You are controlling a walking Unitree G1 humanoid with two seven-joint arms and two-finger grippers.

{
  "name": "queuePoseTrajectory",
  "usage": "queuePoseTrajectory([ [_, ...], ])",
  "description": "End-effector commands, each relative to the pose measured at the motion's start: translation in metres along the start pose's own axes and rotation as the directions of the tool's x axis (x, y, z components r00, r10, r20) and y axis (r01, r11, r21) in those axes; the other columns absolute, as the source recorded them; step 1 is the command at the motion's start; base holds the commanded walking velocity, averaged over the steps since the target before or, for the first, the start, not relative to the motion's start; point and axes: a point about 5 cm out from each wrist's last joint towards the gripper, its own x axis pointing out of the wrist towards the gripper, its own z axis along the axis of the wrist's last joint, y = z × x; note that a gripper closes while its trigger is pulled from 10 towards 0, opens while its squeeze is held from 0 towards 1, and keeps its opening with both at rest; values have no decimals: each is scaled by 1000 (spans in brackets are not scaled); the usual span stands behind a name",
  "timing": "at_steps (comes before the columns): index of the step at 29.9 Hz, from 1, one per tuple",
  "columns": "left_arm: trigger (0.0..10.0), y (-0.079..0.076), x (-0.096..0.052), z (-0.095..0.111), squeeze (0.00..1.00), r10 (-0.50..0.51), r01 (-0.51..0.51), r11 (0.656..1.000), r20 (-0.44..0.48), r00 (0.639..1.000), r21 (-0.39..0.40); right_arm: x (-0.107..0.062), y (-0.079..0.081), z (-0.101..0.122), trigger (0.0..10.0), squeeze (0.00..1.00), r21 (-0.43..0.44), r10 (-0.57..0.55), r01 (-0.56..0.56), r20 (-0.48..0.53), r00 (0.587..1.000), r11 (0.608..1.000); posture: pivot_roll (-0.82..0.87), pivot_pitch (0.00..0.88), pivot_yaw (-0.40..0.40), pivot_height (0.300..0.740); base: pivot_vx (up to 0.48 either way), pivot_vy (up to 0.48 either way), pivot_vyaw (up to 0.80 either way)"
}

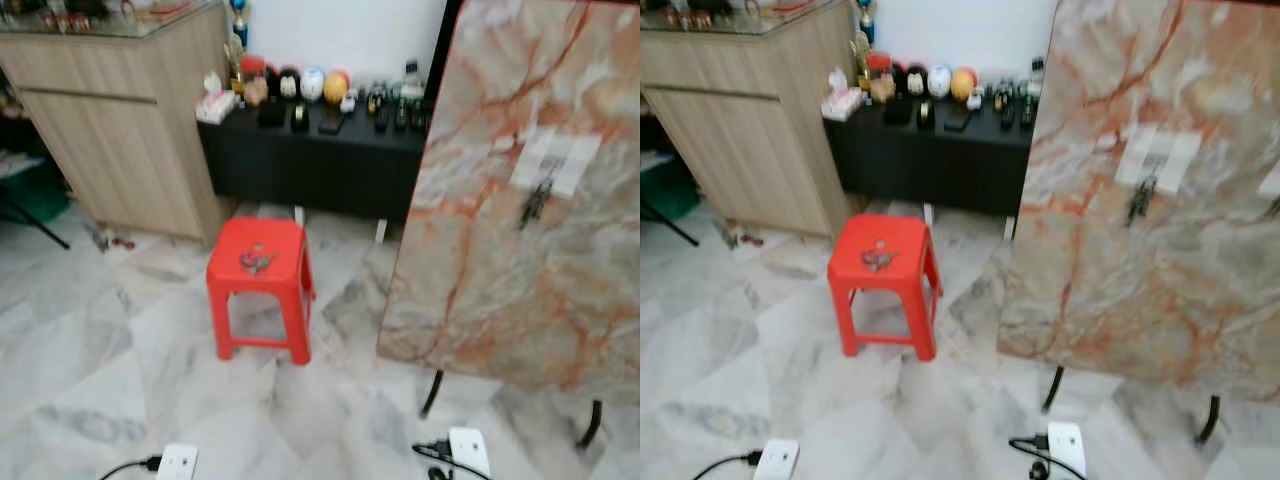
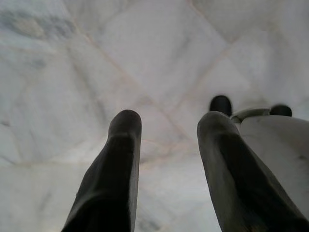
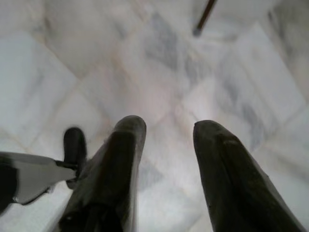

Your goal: Hang keys on a hook

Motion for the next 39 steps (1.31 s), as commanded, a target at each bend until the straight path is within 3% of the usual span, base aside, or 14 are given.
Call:
queuePoseTrajectory([
  [1, 10000, 6, -1, -5, 0, 15, -15, 1000, -23, 1000, -2, 1, 4, 3, 10000, 0, 4, 9, -9, 7, 1000, 1000, 112, 32, -34, 740, 0, 480, 0],
  [26, 10000, 8, -2, -7, 0, 12, -12, 1000, -24, 1000, 10, 0, 8, -1, 10000, 0, 4, 15, -15, -3, 1000, 1000, 112, 1, -23, 740, 0, 469, 0],
  [39, 10000, 6, -1, -2, 0, 9, -9, 1000, 6, 1000, -23, 1, 7, 1, 10000, 0, 0, 14, -14, -1, 1000, 1000, 117, 6, -28, 740, 0, 0, 0],
])
